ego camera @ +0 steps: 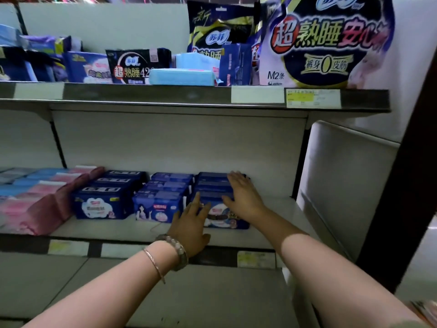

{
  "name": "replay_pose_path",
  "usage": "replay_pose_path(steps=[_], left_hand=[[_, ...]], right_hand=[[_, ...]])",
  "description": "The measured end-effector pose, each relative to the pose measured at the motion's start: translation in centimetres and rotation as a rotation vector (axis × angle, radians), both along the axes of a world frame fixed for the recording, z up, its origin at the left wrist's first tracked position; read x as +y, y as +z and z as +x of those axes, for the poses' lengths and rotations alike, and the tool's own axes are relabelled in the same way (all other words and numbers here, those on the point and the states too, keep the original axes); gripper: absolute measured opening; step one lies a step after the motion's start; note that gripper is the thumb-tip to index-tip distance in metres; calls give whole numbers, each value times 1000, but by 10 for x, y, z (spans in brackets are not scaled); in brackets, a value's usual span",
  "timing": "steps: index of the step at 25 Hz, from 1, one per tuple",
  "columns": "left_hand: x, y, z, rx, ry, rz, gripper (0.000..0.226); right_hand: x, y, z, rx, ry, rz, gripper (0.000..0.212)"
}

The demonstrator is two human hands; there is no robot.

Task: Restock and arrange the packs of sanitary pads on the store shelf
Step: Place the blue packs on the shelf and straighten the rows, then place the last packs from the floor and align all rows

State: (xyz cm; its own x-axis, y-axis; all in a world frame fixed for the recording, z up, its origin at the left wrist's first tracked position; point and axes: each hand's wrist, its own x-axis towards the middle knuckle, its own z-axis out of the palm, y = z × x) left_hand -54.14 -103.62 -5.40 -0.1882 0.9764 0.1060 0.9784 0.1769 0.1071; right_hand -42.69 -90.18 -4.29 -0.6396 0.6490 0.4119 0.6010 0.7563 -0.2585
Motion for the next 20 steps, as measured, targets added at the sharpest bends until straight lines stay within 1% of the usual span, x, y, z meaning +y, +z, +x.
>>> replay_pose_path(steps=[2, 5, 7, 8, 10, 13, 16, 20], left_hand=[[-18, 2, 9, -24, -40, 8, 76], [-60, 0, 18, -119, -100, 112, 64], [-87, -6, 18, -189, -107, 170, 55], [-98, -12, 18, -195, -103, 183, 52], [-116, -27, 18, -185, -109, 176, 49], [-135, -47, 28, -217, -163, 136, 47], [-140, -54, 46, -238, -210, 117, 45], [-136, -69, 71, -265, -221, 92, 42]], right_hand=[[-16, 0, 6, 77, -6, -13, 58], [-55, -6, 16, 171, -62, -41, 46], [-86, -11, 22, 195, -115, -78, 40], [-100, -13, 26, 208, -134, -88, 37], [-126, -21, 35, 239, -177, -123, 33], [-161, -34, 53, 252, -230, -170, 27], [-178, -40, 73, 286, -206, -158, 26], [-185, -53, 97, 320, -184, -172, 22]])
